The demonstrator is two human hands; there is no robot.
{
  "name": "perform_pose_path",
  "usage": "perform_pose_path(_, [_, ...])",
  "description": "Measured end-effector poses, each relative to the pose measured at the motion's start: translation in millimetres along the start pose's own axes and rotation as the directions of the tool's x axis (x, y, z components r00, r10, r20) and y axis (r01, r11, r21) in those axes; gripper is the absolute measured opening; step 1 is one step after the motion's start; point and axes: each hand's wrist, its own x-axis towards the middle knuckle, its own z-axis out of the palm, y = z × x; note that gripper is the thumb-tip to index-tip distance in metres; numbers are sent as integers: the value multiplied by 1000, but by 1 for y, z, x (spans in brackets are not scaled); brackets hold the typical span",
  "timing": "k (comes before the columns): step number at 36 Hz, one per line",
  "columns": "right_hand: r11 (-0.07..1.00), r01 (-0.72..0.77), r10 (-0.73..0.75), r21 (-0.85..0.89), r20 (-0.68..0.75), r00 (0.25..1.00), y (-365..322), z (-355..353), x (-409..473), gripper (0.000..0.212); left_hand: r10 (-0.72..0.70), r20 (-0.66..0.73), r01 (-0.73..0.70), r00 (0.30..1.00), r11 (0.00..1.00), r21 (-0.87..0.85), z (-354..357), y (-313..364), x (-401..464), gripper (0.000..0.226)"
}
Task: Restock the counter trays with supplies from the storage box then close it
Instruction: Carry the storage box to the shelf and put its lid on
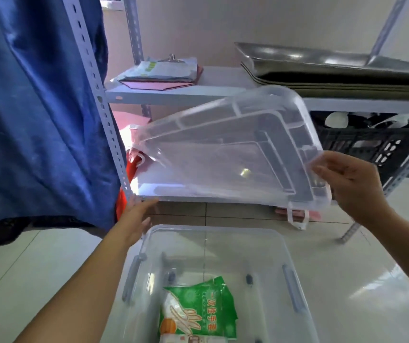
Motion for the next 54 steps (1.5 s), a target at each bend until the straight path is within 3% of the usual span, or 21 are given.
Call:
perform_pose_path(4, [943, -87, 65, 321, 79, 995, 0, -15, 2, 19, 30, -10, -30, 1000, 999, -12, -22, 24, -10, 84])
perform_pose_path(7, [881, -146, 107, 450, 111, 988, 1, -24, 5, 22, 45, -41, -45, 998, 999, -10, -35, 35, -14, 95])
perform_pose_path(8, [863, -177, 131, 474, 130, 983, 3, -26, 5, 24, 49, -45, -49, 998, 999, -3, -38, 39, -16, 90])
perform_pose_path(11, [809, -306, 225, 501, 218, 950, 15, -24, -1, 26, 50, -9, -50, 999, 998, 29, -40, 49, -26, 45])
perform_pose_path(15, [692, -499, 411, 521, 283, 867, 39, -13, -26, 26, 62, -14, -58, 998, 985, 162, -46, 45, -44, 29])
perform_pose_path(20, [510, -725, 637, 463, 364, 680, 77, -3, -86, 25, -117, 11, 99, 993, 882, 461, -68, 22, -67, 20])
perform_pose_path(24, [290, -899, 793, 327, 445, 417, 101, 7, -140, 23, -340, -55, 309, 939, 762, 569, -78, -5, -81, 18])
perform_pose_path(27, [172, -962, 860, 213, 443, 252, 110, 21, -168, 19, -449, -149, 420, 881, 597, 684, -77, -27, -90, 18])
perform_pose_path(30, [128, -982, 898, 137, 404, 173, 122, 39, -185, 22, -484, -203, 468, 851, 524, 712, -79, -46, -93, 19])
perform_pose_path(37, [212, -967, 948, 139, 211, 238, 149, 67, -187, 22, -402, -222, 440, 888, 607, 662, -66, -69, -82, 21])
perform_pose_path(41, [233, -965, 950, 120, 186, 252, 153, 85, -190, 8, -298, -296, 420, 907, 617, 666, -55, -73, -81, 22])
perform_pose_path(44, [296, -946, 932, 131, 176, 316, 155, 96, -199, 5, -254, -300, 394, 919, 598, 698, -53, -76, -84, 17])
perform_pose_path(49, [369, -925, 916, 91, 131, 379, 158, 106, -208, 36, -259, -317, 410, 912, 561, 719, -63, -81, -77, 15])
perform_pose_path(52, [374, -925, 914, 65, 144, 380, 157, 104, -207, 46, -163, -360, 394, 919, 455, 799, -71, -87, -69, 37])
perform_pose_path(54, [381, -923, 910, 55, 157, 385, 157, 103, -207, 44, -197, -371, 420, 907, 458, 783, -75, -89, -65, 46])
